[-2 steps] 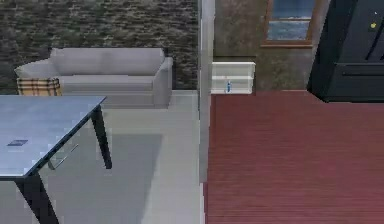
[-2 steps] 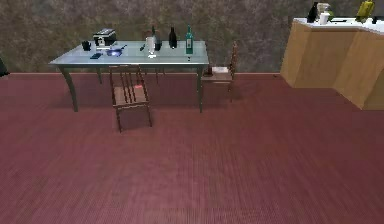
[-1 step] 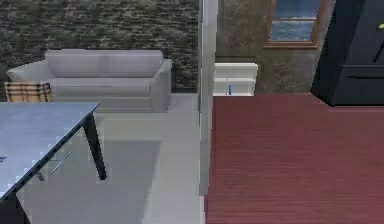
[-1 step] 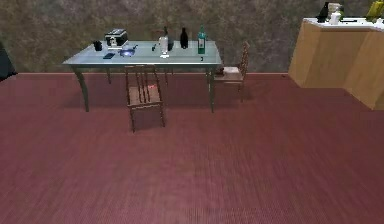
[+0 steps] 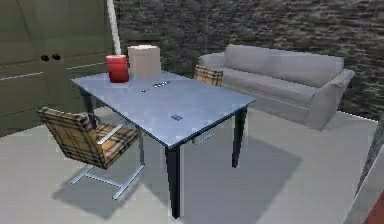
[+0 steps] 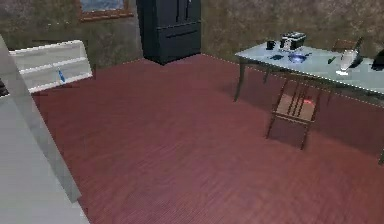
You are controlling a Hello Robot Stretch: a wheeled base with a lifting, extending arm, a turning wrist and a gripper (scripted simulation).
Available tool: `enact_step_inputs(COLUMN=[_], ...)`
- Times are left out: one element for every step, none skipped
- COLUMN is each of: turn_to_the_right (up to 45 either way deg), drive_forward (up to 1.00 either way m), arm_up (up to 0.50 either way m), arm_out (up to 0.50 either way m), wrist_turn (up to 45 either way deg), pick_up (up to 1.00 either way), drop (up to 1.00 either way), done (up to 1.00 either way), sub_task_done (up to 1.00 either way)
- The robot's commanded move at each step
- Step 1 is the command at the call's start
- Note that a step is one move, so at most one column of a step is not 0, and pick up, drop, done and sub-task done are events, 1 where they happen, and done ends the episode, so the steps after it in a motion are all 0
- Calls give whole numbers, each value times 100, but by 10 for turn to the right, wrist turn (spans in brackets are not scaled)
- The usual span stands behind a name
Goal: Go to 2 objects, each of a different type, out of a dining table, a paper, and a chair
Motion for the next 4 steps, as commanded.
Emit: enact_step_inputs(turn_to_the_right=[-450, -240, 0, 450], drive_forward=[0, 0, 30, 0], arm_up=[0, 0, 0, 0], arm_out=[0, 0, 0, 0], wrist_turn=[0, 0, 0, 0], pick_up=[0, 0, 0, 0], drop=[0, 0, 0, 0], done=[0, 0, 0, 0], sub_task_done=[0, 0, 0, 0])
